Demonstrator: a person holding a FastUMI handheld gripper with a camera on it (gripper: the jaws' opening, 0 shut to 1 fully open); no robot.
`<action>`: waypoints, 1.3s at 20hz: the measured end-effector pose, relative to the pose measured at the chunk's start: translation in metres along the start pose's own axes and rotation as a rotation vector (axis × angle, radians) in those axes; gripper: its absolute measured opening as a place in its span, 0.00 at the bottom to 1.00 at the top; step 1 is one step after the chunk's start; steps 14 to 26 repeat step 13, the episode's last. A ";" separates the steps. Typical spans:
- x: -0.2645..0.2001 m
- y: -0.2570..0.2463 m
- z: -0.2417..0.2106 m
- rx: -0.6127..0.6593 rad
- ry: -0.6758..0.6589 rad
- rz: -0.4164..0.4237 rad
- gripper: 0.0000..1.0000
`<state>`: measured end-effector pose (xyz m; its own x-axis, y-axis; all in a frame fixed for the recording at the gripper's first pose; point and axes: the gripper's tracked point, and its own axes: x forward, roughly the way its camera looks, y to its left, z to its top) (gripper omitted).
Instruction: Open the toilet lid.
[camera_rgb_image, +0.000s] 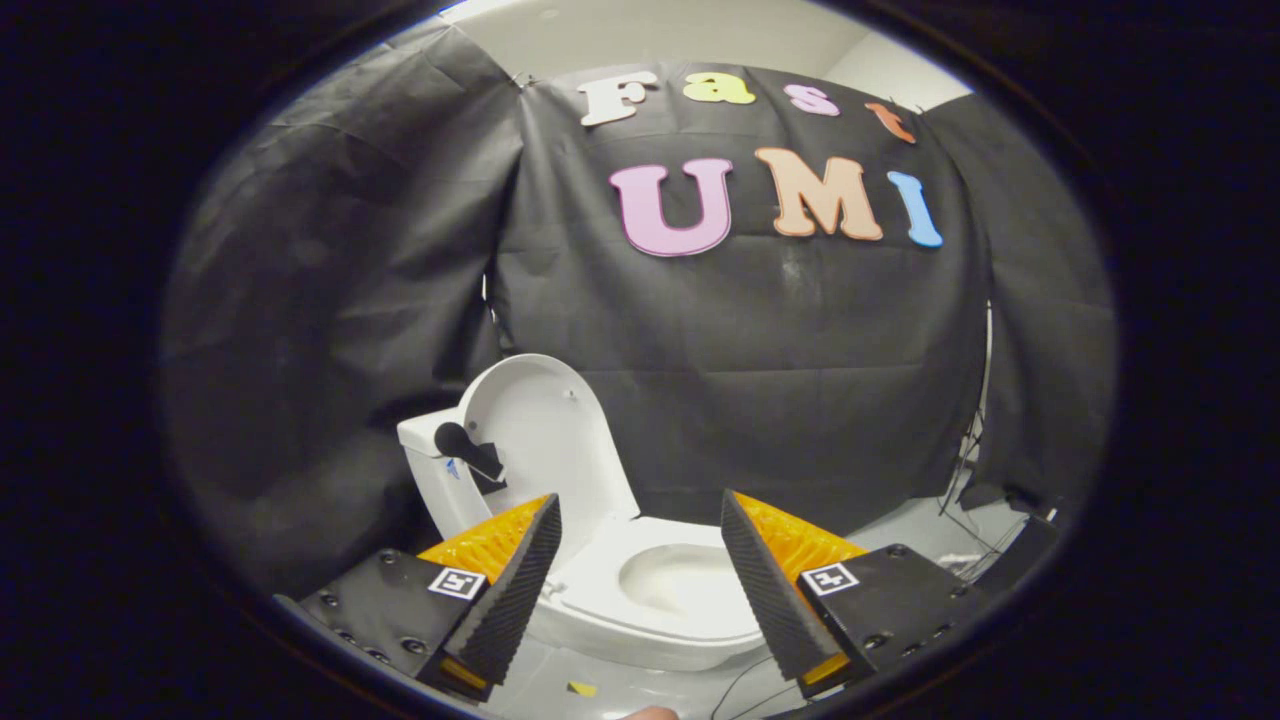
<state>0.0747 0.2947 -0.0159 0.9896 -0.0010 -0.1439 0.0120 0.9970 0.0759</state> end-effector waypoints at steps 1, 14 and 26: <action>-0.001 -0.002 -0.003 -0.006 0.005 -0.007 0.99; -0.013 -0.005 0.007 0.006 -0.033 -0.024 0.99; -0.013 -0.005 0.007 0.006 -0.033 -0.024 0.99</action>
